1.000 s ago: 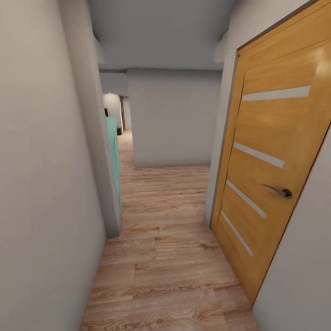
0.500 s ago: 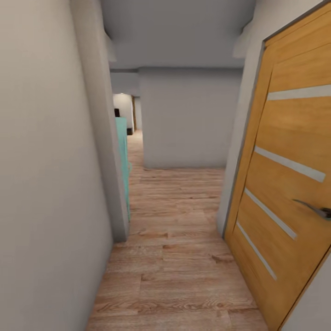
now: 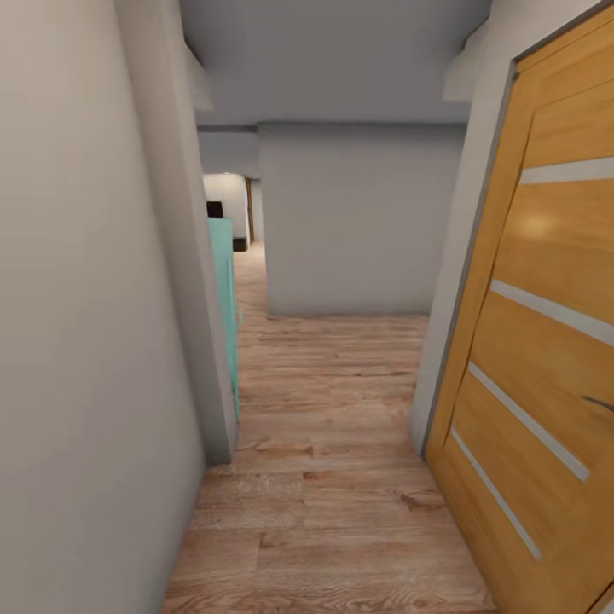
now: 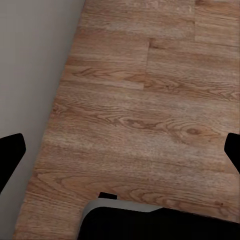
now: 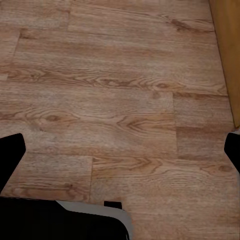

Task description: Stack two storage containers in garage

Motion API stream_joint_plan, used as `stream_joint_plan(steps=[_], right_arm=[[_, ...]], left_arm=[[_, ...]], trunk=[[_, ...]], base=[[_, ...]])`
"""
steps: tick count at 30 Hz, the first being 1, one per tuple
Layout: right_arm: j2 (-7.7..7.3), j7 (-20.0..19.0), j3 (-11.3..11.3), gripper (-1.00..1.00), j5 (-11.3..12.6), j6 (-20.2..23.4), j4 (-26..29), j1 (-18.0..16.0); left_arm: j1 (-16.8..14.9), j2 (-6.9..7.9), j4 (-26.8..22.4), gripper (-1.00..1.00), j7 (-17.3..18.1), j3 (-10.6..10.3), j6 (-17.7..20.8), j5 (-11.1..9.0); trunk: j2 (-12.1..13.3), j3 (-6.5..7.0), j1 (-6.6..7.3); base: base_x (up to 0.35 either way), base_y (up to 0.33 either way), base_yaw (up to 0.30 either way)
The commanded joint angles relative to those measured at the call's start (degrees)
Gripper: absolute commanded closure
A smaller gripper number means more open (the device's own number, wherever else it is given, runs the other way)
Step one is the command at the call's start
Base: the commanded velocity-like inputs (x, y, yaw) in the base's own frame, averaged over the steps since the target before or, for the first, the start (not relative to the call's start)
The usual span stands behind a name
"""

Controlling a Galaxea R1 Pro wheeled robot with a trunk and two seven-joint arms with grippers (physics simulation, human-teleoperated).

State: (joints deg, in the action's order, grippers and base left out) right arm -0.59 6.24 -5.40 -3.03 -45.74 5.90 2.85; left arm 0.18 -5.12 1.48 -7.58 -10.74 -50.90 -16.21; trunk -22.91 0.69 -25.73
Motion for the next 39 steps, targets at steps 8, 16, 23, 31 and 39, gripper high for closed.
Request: stream_joint_plan(steps=[8, 16, 23, 31, 39], right_arm=[[-0.02, 0.8, -0.4, -1.0, -0.3, 0.0, 0.1, 0.1], [-0.02, 0.6, -0.4, -1.0, -0.3, 0.0, 0.1, 0.1], [-0.02, 0.9, -0.2, -1.0, -0.2, 0.0, 0.1, 0.1], [-0.26, 1.2, 0.0, -1.0, -0.1, -0.1, 0.4, 0.1], [-0.48, 1.2, 0.0, -1.0, -0.1, -0.4, 0.5, 0.1]], left_arm=[[0.0, 0.15, -0.1, -1.0, -0.5, -0.5, 1.5, -0.3], [0.0, 0.33, -0.2, -1.0, -0.4, -0.5, 1.4, -0.4], [0.0, 0.55, -0.2, -1.0, 0.0, -0.5, 1.3, -0.5], [0.0, 0.47, -0.2, -1.0, -0.2, -0.5, 1.2, -0.5], [0.0, 0.48, -0.2, -1.0, -0.2, -0.5, 1.2, -0.5]], trunk=[[0.0, 0.02, -0.05], [0.0, 0.02, -0.05], [0.0, 0.02, -0.05], [0.0, 0.02, -0.05], [0.0, 0.02, -0.05]], base=[[0.312, 0.0, 0.0], [0.312, 0.0, 0.0], [0.312, 0.0, 0.0], [0.312, 0.0, 0.0], [0.31, 0.0, 0.0]])
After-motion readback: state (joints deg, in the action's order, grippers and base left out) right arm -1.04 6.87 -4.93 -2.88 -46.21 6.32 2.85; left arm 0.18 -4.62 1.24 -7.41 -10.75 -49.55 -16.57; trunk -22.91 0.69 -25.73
